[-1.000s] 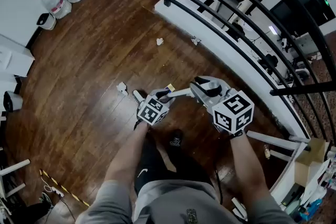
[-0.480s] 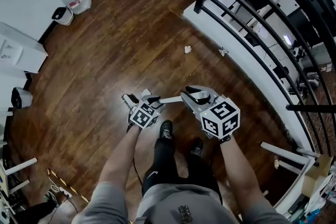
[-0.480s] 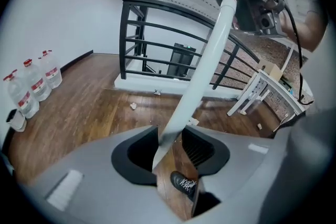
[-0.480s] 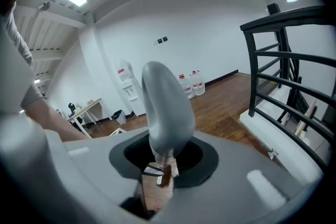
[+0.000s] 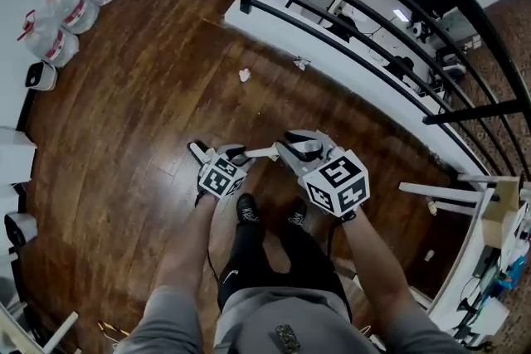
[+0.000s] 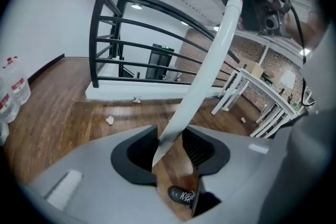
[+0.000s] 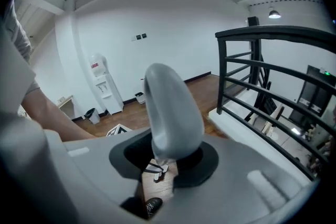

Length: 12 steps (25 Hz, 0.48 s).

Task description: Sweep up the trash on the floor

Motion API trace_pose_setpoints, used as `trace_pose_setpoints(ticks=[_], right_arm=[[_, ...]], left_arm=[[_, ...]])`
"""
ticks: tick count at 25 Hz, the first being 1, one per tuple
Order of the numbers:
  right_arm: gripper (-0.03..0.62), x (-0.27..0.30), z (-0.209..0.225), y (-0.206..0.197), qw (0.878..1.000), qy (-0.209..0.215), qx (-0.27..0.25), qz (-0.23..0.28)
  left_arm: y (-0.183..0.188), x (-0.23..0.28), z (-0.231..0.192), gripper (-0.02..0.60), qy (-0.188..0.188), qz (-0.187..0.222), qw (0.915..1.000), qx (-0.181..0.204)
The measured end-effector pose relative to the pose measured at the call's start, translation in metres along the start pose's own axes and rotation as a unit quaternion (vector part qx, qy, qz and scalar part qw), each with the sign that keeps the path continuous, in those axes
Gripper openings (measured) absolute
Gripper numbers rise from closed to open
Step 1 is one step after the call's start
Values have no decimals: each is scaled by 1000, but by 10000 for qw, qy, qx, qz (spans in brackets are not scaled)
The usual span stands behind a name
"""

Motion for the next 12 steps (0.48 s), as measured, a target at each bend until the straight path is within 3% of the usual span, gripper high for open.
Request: trace_pose_setpoints(ticks=[3,7,9,12], right_arm=[[83,-36,42,-2,9990,-414,181,70],[81,-93,126,4,9946,-721,740,19],[81,-115,143,-13,9908,-939,969,84],[81,-139,143,-59,9851,-1277,1119,259]], left_arm=[[58,27,18,149,-278,-3,9987,417],[152,63,46,147,-665,-309,9936,863],[173,83,67,149,-812,-379,9893,1154],[173,112,103,149,-875,-317,9842,1505]])
Point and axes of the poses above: the fingertips, and each gripper's own axes: x forward along the fingers, z to its right, y out of its top, the point moved 4 cm from there along -x, backward along the fingers, and after that the axes turned 11 degrees about -z, right-handed, at the moved point
